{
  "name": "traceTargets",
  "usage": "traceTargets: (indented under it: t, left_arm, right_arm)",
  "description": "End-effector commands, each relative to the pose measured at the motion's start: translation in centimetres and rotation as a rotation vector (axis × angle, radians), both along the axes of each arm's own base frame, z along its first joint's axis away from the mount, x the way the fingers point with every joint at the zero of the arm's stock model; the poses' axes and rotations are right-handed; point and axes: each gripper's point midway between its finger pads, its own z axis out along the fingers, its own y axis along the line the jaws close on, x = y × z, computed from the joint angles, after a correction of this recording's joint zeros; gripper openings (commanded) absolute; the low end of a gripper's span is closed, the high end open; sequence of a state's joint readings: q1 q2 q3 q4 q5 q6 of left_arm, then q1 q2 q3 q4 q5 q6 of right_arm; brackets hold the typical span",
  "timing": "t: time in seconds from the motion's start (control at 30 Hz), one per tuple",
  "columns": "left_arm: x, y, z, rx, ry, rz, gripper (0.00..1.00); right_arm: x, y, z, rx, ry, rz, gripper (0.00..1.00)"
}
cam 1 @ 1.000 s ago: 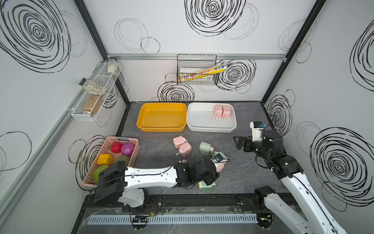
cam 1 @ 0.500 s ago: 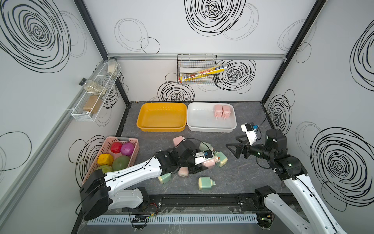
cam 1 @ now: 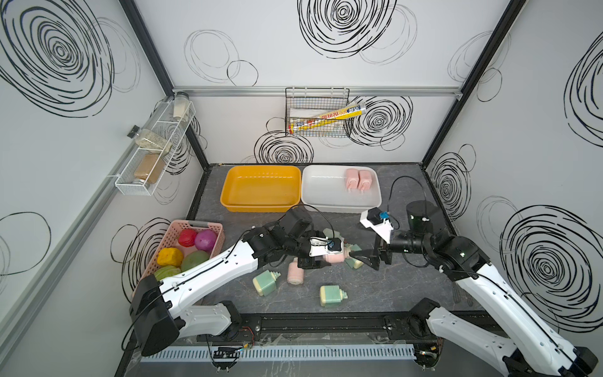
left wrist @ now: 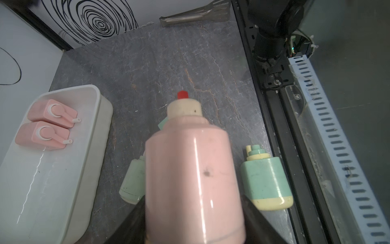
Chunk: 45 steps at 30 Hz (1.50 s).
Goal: Place the pencil sharpeners by color into the storage box
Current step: Pick up the pencil sharpener from the center of the board.
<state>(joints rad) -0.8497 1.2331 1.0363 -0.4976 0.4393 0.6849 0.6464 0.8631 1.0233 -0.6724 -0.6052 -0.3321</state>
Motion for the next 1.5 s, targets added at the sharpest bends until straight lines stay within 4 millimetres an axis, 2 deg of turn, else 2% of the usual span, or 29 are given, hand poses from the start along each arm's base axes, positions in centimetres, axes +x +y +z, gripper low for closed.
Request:
traceTargets:
  t: [0.0,0.1,0.23,0.5,0.73,0.93,1.23,1.47]
  left_arm:
    - [-1.8,0.2,2.4,-0.081,-0.032,-0.098,0.00]
    - [-2.7,0.5,2.9,-0.116,-0.043,-0.131,0.00]
    - [-3.2,0.5,3.5,-0.135,-0.046,-0.140,0.00]
    - [-2.1,-0.1,3.5,-0.125,-0.033,-0.093,0.00]
    - [-2.3,-0.5,4.1,-0.162,-0.042,-0.104,0.00]
    - [-2.4,-0.5,4.7,-0.198,-0.057,-0.108,0.00]
    - [-2.2,-0.9,4.9,-0.211,-0.058,-0.111,0.00]
    - [-1.9,-1.4,5.2,-0.225,-0.052,-0.107,0.00]
  right_arm:
    - [-1.9,-0.1,-1.3,-0.051,-0.086,0.133,0.97]
    - [-2.6,0.1,-1.8,-0.047,-0.096,0.194,0.98]
    - [-2.5,0.5,-2.5,-0.051,-0.096,0.214,0.96]
    - [-2.1,1.8,-3.4,-0.060,-0.159,0.226,0.94]
    - [-2.1,2.5,-4.0,-0.059,-0.189,0.233,0.93]
    - [-2.7,3.2,-3.4,-0.002,-0.179,0.267,0.88]
    - [-3.4,3.8,-3.5,0.022,-0.153,0.314,0.81]
    - [-3.0,3.9,-3.8,0.013,-0.160,0.304,0.71]
